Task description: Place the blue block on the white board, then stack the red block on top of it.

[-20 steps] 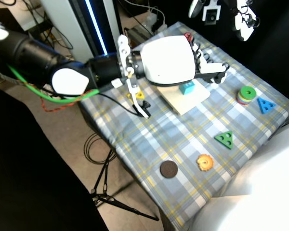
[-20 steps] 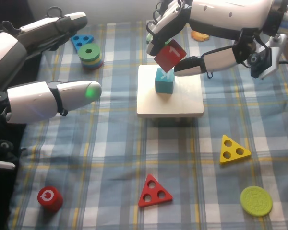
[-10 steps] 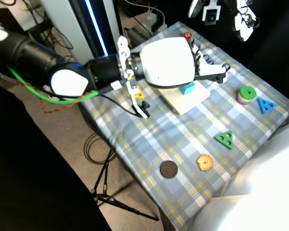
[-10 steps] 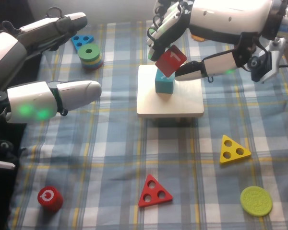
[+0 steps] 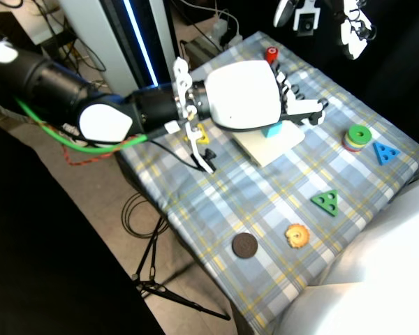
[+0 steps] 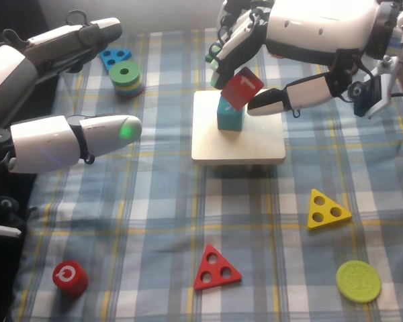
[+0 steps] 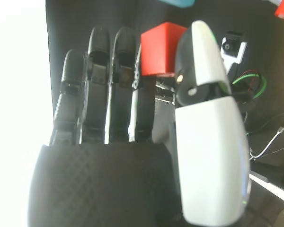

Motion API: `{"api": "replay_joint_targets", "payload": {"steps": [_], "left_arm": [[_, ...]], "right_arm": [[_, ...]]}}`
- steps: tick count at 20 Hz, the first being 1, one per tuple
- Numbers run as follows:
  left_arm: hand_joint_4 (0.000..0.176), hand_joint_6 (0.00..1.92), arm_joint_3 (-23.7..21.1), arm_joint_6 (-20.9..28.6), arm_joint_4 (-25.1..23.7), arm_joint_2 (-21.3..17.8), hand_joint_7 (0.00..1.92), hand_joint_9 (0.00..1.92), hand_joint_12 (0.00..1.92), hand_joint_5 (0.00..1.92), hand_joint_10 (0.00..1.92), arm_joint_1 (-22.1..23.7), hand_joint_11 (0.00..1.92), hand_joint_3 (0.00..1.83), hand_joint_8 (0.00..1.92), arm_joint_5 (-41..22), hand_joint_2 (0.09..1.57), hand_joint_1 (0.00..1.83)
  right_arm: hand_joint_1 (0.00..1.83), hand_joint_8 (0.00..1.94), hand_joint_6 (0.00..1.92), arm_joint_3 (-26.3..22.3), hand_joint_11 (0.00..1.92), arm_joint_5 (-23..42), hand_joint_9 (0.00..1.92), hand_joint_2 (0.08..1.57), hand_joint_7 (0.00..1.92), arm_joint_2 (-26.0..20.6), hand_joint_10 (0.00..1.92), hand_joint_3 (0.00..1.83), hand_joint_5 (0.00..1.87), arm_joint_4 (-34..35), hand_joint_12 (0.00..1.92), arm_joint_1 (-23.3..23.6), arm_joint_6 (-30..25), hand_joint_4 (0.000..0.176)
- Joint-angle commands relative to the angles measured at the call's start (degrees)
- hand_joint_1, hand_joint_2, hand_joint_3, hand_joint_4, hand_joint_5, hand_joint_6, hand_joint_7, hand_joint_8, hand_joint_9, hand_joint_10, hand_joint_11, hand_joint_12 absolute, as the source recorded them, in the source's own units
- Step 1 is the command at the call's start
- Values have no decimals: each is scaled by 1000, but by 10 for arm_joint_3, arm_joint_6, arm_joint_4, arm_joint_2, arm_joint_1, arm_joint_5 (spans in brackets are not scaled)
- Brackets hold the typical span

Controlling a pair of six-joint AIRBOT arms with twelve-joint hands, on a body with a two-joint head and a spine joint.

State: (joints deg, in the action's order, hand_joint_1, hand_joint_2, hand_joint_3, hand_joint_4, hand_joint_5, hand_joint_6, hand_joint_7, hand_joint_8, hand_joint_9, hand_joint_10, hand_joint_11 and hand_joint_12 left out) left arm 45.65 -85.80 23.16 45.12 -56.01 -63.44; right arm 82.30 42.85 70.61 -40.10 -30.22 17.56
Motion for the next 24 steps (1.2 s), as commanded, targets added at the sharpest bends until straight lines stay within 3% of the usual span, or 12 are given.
{"api": "replay_joint_targets", "payload": {"steps": [1,4,6,14,16,17,18,20,22,24], "left_arm": [[94,2,2,5,-11,-2,380,365,1006,390,4,5,0,0,2,-65,880,762],[86,3,2,5,-11,-2,371,353,999,395,0,5,0,0,0,-64,879,783],[99,0,3,5,-11,-2,359,339,981,392,0,5,0,1,0,-64,881,788],[101,4,5,5,-12,-1,377,360,1015,404,6,6,0,0,4,-63,873,759],[116,2,5,5,-12,-1,376,348,968,398,2,6,0,0,2,-63,875,750],[107,6,5,5,-12,-1,394,363,958,412,7,7,0,0,8,-63,871,759],[102,6,5,5,-12,-1,393,361,957,413,6,7,0,0,7,-63,872,768],[86,1,5,5,-12,0,379,353,976,409,1,7,0,1,0,-63,876,769],[88,0,5,5,-12,0,369,343,998,395,0,8,0,1,0,-63,880,757],[78,3,5,5,-12,0,360,334,998,396,1,8,0,1,1,-63,882,783]], "right_arm": [[1170,6,896,1,144,52,785,1092,944,3,10,0,1024,28,1051,6,-4,0],[1168,3,900,3,134,50,787,1094,935,7,9,0,1021,28,1056,4,-4,0],[1167,2,905,6,151,47,789,1094,937,8,8,0,1019,28,1028,4,-4,0],[1165,3,925,17,198,37,810,1100,931,21,10,0,1007,24,992,4,-4,0],[1166,6,918,18,207,34,822,1098,940,23,13,0,1011,23,995,4,-4,0],[1168,8,914,19,218,32,830,1097,945,24,15,0,1013,23,1002,4,-4,0],[1215,930,988,19,217,32,846,1132,792,24,14,28,1029,23,1018,4,-4,0],[1171,310,897,20,228,29,857,1090,841,24,10,7,1025,22,1030,4,-4,0],[1169,98,887,20,236,28,854,1088,918,25,3,4,1029,20,1016,4,-4,0],[1169,73,887,20,231,26,848,1087,920,26,1,4,1029,19,1009,4,-4,0]]}}
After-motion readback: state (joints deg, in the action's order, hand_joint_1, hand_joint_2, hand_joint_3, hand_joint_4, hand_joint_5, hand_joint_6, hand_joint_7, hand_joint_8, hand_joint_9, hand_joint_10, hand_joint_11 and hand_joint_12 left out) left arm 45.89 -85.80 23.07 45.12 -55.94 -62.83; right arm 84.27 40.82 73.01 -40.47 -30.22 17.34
